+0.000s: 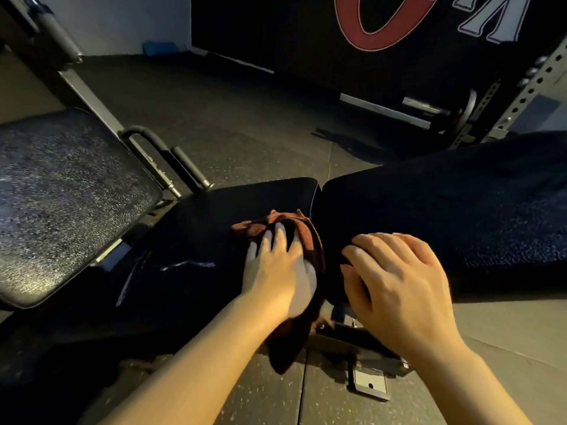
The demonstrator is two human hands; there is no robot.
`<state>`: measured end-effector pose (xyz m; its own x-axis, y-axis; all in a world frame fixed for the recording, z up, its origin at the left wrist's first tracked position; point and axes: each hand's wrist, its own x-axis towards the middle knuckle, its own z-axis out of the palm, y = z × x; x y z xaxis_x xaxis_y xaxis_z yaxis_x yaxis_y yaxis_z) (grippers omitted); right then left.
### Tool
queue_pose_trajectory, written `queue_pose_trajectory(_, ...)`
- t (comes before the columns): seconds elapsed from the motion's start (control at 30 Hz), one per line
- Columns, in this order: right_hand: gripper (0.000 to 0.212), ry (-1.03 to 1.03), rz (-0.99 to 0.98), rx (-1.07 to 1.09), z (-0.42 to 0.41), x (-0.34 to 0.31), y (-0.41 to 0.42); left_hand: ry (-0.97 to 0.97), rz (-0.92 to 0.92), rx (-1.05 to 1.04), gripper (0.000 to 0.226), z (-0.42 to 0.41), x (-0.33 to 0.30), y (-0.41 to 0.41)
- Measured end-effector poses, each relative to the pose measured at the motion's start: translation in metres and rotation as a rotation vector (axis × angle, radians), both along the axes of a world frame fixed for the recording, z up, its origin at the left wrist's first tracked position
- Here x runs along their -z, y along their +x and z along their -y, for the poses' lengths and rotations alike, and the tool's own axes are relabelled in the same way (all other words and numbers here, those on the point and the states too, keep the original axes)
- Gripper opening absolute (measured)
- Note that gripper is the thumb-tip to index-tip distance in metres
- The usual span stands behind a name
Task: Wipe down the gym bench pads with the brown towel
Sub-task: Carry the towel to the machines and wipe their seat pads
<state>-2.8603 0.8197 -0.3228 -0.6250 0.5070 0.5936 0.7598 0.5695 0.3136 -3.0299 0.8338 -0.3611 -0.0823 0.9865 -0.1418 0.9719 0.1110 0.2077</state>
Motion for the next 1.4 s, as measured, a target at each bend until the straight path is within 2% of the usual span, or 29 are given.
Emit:
queue_pose_trajectory(0.13, 0.022, 0.194, -0.086, -0.061, -0.014, 0.011, -0.004, -0.052, 0.252, -0.088, 0.057, -0.062, -0.004, -0.008)
queue_pose_trajectory(0.3, 0.018, 0.290, -0.108, -0.092, -0.029, 0.016, -0.005, 0.026, 0.407, -0.126, 0.055, -0.091, -0.002, -0.010)
queue_pose_trajectory(0.43, 0.020, 0.303, -0.107, -0.095, -0.032, 0.019, -0.006, 0.282, 0.550, -0.149, 0.049, -0.083, 0.003, -0.014)
queue_pose_trajectory(0.53, 0.022, 0.293, -0.106, -0.091, -0.030, 0.018, -0.005, 0.534, 0.538, -0.172, 0.051, -0.063, 0.004, -0.014)
queue_pose_trajectory(0.57, 0.022, 0.296, -0.108, -0.090, -0.029, 0.018, -0.005, 0.519, 0.533, -0.146, 0.054, -0.058, 0.003, -0.016)
queue_pose_trajectory(0.6, 0.022, 0.300, -0.110, -0.090, -0.028, 0.017, -0.005, 0.418, 0.516, -0.103, 0.057, -0.055, 0.002, -0.017)
queue_pose_trajectory(0.67, 0.022, 0.299, -0.105, -0.088, -0.027, 0.017, -0.004, 0.072, 0.393, -0.001, 0.069, -0.048, 0.000, -0.021)
queue_pose_trajectory(0.73, 0.024, 0.285, -0.100, -0.081, -0.025, 0.017, -0.004, -0.069, 0.395, 0.014, 0.066, -0.039, 0.001, -0.025)
queue_pose_trajectory(1.03, 0.027, 0.250, -0.081, -0.092, -0.021, 0.017, -0.004, 0.127, 0.416, -0.041, 0.046, 0.081, 0.013, -0.008)
queue_pose_trajectory(1.1, 0.028, 0.266, -0.121, -0.065, -0.024, 0.019, -0.008, 0.100, 0.405, -0.065, 0.043, 0.062, 0.008, -0.009)
queue_pose_trajectory(1.23, 0.028, 0.278, -0.157, -0.057, -0.030, 0.021, -0.012, -0.080, 0.383, -0.061, 0.052, -0.032, 0.007, -0.019)
queue_pose_trajectory(1.4, 0.028, 0.309, -0.121, -0.080, -0.033, 0.022, -0.010, -0.026, 0.492, -0.146, 0.051, -0.090, 0.006, -0.011)
